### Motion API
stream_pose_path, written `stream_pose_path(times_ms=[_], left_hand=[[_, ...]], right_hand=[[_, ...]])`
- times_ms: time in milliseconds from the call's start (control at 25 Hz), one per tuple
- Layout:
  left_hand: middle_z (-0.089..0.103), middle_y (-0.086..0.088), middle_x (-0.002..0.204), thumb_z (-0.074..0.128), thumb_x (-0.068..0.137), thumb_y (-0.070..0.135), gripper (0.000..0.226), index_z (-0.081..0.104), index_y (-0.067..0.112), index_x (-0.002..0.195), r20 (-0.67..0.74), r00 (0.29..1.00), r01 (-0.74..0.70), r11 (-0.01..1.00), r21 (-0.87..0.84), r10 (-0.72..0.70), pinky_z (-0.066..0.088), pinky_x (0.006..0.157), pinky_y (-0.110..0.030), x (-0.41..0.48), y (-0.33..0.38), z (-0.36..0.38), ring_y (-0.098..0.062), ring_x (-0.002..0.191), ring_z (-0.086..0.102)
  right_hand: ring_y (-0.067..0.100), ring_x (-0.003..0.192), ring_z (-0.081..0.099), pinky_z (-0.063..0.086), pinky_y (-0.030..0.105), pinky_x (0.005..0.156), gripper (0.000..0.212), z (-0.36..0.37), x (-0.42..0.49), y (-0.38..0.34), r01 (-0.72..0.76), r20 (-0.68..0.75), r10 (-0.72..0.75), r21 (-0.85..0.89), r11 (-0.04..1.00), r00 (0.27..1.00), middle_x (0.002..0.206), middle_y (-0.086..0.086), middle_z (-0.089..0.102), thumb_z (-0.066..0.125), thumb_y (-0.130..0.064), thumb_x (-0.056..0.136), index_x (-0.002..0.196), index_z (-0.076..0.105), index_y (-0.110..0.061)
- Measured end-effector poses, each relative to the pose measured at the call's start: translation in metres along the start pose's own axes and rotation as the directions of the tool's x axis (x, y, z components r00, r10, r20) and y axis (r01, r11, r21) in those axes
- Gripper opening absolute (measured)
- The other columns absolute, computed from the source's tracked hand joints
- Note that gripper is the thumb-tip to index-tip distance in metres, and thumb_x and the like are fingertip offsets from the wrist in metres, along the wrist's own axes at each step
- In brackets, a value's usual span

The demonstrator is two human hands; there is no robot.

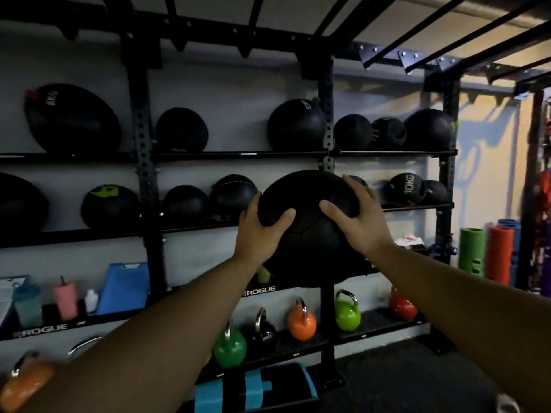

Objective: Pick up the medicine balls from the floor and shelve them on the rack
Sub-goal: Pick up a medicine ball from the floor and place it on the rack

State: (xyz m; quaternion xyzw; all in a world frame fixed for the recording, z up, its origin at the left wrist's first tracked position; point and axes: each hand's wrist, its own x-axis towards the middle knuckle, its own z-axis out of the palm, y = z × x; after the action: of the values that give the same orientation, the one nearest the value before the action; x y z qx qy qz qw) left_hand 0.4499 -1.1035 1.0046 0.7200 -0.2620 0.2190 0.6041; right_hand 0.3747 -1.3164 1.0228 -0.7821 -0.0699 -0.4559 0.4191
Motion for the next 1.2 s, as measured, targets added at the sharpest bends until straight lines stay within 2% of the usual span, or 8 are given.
stream_pose_path(times_ms=[200, 440, 640, 840, 1000, 1080, 1120, 1200], left_hand=[[0.053, -0.003, 0.151, 0.071, 0.064, 0.081, 0.106, 0.044, 0.038, 0.157, -0.024, 1.0, -0.012, 1.0, 0.022, 0.013, 0.051, 0.112, -0.05, 0.092, -0.072, 0.033, -0.024, 0.136, 0.056], [0.048, 0.0, 0.15, 0.069, 0.062, 0.083, 0.108, 0.042, 0.039, 0.157, 0.005, 0.999, -0.034, 0.996, 0.082, 0.034, 0.042, 0.1, -0.032, 0.246, -0.214, 0.085, -0.013, 0.132, 0.051], [0.058, -0.005, 0.146, 0.072, 0.061, 0.08, 0.108, 0.048, 0.03, 0.154, 0.086, 0.996, -0.038, 0.988, 0.15, 0.025, 0.05, 0.112, -0.047, 0.389, -0.284, 0.118, -0.022, 0.134, 0.059], [0.054, -0.005, 0.146, 0.07, 0.061, 0.083, 0.107, 0.047, 0.033, 0.153, 0.032, 0.997, -0.081, 0.978, 0.194, 0.076, 0.051, 0.104, -0.041, 0.511, -0.331, 0.142, -0.02, 0.129, 0.058], [0.052, -0.008, 0.151, 0.07, 0.064, 0.081, 0.109, 0.044, 0.029, 0.157, -0.019, 0.995, -0.091, 0.966, 0.244, 0.098, 0.05, 0.112, -0.047, 0.598, -0.381, 0.155, -0.026, 0.136, 0.056], [0.044, -0.009, 0.158, 0.062, 0.067, 0.082, 0.109, 0.039, 0.032, 0.161, -0.012, 0.997, -0.06, 0.926, 0.373, 0.07, 0.04, 0.116, -0.037, 0.631, -0.412, 0.169, -0.027, 0.145, 0.047], [0.041, -0.009, 0.161, 0.058, 0.07, 0.082, 0.108, 0.037, 0.031, 0.163, 0.04, 0.996, -0.093, 0.87, 0.485, 0.084, 0.035, 0.119, -0.035, 0.643, -0.429, 0.179, -0.027, 0.149, 0.043], [0.044, -0.004, 0.163, 0.052, 0.075, 0.083, 0.099, 0.044, 0.032, 0.16, 0.122, 0.982, -0.189, 0.747, 0.638, 0.145, 0.033, 0.124, -0.042, 0.669, -0.462, 0.201, -0.025, 0.152, 0.039]], right_hand=[[0.028, 0.143, 0.04, 0.037, 0.051, 0.118, 0.1, 0.053, 0.075, 0.083, 0.025, 0.032, -0.025, 0.013, 1.0, 0.999, 0.154, 0.002, 0.039, 0.065, -0.084, 0.067, 0.154, 0.042, -0.042], [0.029, 0.143, 0.041, 0.039, 0.054, 0.116, 0.099, 0.162, 0.18, 0.233, 0.001, -0.046, 0.002, 0.048, 0.999, 0.999, 0.151, 0.002, 0.041, 0.066, -0.082, 0.068, 0.154, 0.043, -0.04], [0.028, 0.141, 0.043, 0.041, 0.054, 0.114, 0.098, 0.232, 0.282, 0.325, -0.115, -0.087, 0.122, 0.081, 0.99, 0.989, 0.149, 0.0, 0.041, 0.065, -0.083, 0.067, 0.153, 0.043, -0.041], [0.025, 0.14, 0.044, 0.041, 0.046, 0.113, 0.098, 0.284, 0.398, 0.389, -0.065, -0.069, 0.071, 0.088, 0.994, 0.995, 0.149, -0.003, 0.039, 0.064, -0.089, 0.067, 0.152, 0.04, -0.047], [0.015, 0.132, 0.046, 0.042, 0.037, 0.105, 0.109, 0.342, 0.484, 0.461, -0.026, -0.046, 0.035, 0.188, 0.982, 0.998, 0.146, -0.006, 0.041, 0.059, -0.097, 0.062, 0.154, 0.036, -0.042], [0.02, 0.138, 0.045, 0.04, 0.043, 0.114, 0.11, 0.384, 0.519, 0.507, -0.063, 0.047, 0.054, 0.19, 0.98, 0.997, 0.152, -0.001, 0.042, 0.058, -0.096, 0.065, 0.156, 0.033, -0.039], [0.024, 0.141, 0.044, 0.038, 0.045, 0.116, 0.107, 0.406, 0.531, 0.528, -0.074, 0.105, 0.059, 0.15, 0.986, 0.993, 0.153, 0.002, 0.043, 0.055, -0.096, 0.068, 0.156, 0.032, -0.04], [0.028, 0.14, 0.046, 0.039, 0.041, 0.113, 0.102, 0.438, 0.561, 0.565, -0.099, 0.193, 0.072, 0.132, 0.986, 0.979, 0.153, 0.005, 0.046, 0.048, -0.097, 0.071, 0.156, 0.036, -0.042]])
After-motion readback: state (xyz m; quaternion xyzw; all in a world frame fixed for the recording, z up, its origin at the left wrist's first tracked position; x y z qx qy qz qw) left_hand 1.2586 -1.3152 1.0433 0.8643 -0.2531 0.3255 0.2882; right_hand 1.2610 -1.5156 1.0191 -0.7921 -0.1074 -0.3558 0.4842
